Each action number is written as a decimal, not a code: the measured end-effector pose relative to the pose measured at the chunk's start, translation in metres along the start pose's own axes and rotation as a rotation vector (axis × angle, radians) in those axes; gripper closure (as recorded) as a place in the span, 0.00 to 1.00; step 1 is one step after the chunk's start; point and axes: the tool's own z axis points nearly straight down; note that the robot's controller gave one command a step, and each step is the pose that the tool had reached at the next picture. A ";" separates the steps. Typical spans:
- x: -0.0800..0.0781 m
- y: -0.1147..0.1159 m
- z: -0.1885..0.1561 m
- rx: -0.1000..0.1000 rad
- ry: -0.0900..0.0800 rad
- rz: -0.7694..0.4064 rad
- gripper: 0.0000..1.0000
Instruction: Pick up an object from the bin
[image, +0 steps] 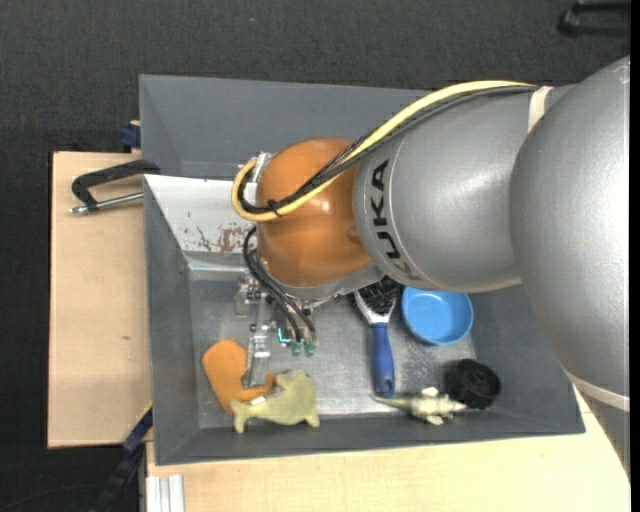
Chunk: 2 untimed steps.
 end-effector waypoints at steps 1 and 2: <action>0.005 0.011 0.085 -0.005 0.010 0.043 0.00; 0.001 0.012 0.081 -0.011 -0.004 0.044 1.00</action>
Offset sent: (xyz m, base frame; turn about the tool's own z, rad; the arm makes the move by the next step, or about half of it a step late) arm -0.0039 0.0041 -0.0918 0.0473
